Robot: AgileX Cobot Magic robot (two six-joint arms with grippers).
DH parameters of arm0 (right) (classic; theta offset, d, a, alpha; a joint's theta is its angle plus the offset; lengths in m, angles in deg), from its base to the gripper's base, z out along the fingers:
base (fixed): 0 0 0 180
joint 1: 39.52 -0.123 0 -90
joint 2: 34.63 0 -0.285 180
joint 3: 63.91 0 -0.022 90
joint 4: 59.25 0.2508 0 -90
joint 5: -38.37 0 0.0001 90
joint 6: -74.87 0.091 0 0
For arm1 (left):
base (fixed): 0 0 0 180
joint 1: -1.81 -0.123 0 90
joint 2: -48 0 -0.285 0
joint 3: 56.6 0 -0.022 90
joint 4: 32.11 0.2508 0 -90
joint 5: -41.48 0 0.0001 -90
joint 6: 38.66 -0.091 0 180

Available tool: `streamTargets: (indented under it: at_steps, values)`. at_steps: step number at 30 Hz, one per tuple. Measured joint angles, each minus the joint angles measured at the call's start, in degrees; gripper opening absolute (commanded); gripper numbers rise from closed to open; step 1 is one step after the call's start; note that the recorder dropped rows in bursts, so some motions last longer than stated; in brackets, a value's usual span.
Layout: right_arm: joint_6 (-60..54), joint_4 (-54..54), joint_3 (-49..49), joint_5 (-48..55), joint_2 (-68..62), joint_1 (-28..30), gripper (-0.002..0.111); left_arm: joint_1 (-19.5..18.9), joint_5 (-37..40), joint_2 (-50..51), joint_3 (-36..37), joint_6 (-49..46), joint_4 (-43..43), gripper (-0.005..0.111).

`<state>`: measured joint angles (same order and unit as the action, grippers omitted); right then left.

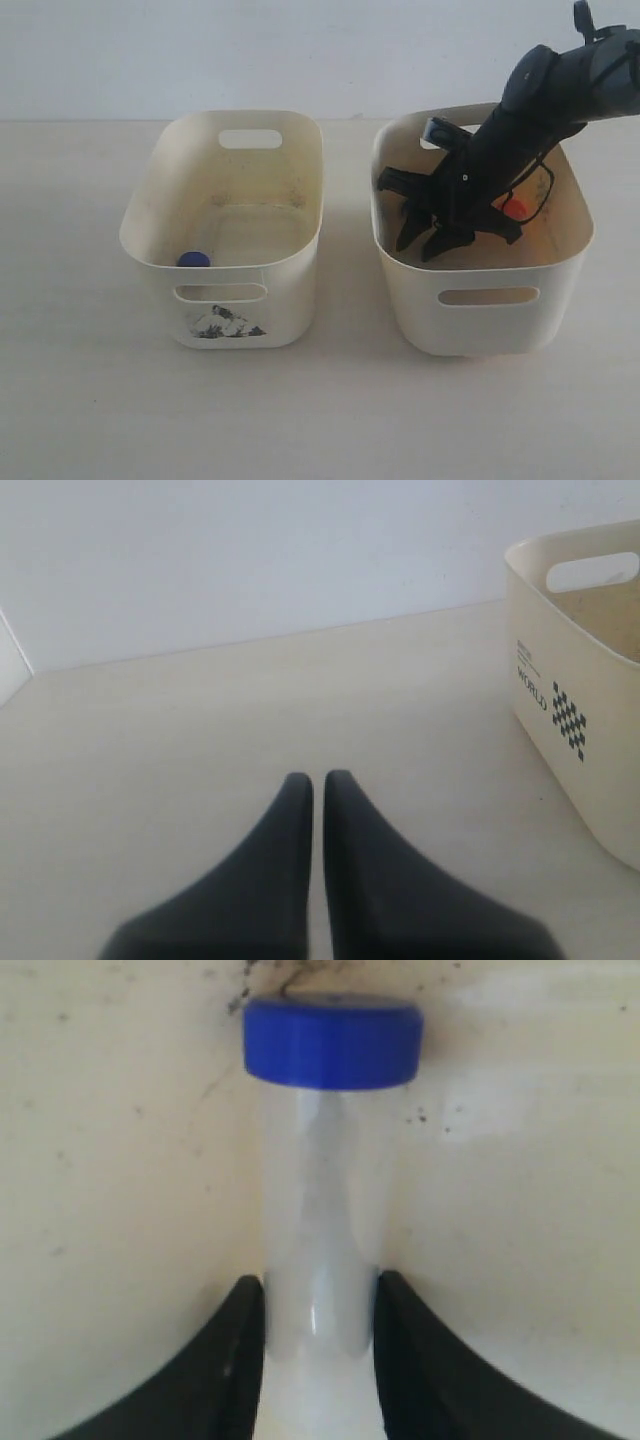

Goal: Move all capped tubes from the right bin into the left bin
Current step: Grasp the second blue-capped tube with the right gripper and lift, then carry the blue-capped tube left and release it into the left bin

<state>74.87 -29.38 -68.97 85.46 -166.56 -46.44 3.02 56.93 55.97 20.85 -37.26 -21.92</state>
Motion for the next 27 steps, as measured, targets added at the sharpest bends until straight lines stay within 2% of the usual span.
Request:
streamTargets:
  at_steps: [3,16,27]
  values:
    - [0.0,0.1,0.0,0.0,0.0,0.0,0.0,0.0,0.0,0.0,0.0,0.0,0.0,0.004]
    - [-0.5,-2.6,0.6,1.4,2.7,0.0,0.0,0.0,0.0,0.0,0.0,0.0,0.0,0.004]
    - [-2.8,-4.6,0.8,2.9,14.9,0.0,0.0,0.0,0.0,0.0,0.0,0.0,0.0,0.004]
